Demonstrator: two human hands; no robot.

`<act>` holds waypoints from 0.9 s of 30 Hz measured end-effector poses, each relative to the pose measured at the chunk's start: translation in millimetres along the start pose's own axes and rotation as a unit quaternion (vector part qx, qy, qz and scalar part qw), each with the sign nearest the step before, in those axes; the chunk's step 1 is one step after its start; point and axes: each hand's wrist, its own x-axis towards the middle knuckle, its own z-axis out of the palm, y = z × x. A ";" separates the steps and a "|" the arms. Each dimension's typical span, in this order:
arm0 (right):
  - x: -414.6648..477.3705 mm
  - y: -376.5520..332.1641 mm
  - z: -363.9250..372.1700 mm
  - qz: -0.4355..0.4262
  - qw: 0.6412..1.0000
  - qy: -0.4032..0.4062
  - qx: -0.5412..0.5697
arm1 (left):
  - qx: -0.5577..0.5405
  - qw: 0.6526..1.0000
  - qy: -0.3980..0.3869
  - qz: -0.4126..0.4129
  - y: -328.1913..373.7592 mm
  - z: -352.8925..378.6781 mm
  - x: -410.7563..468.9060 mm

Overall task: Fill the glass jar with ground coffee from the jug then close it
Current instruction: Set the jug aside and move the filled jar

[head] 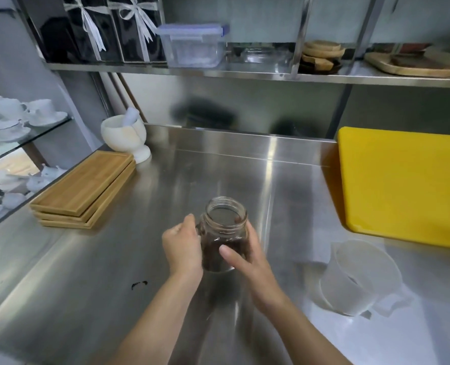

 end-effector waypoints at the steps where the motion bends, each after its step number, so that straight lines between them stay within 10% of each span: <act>1: 0.0 -0.6 -6.6 0.012 0.999 -0.021 -0.022 | -0.002 1.000 0.001 0.001 0.9 -3.0 2.5; 8: 3.8 -1.7 -19.5 -0.011 0.982 0.189 -0.014 | -0.013 1.000 0.007 -0.007 4.2 -7.9 2.1; 15: -4.7 2.5 -9.6 0.013 0.999 -0.002 -0.041 | -0.001 1.000 0.011 -0.025 -1.2 -7.4 -3.2; 21: -8.6 -8.8 -29.4 -0.007 0.971 0.237 -0.042 | -0.019 0.999 0.002 -0.035 -2.1 -8.9 2.9; 27: -15.8 5.5 -9.6 0.015 0.998 -0.030 -0.056 | -0.030 0.999 -0.027 -0.008 -4.0 -4.4 3.1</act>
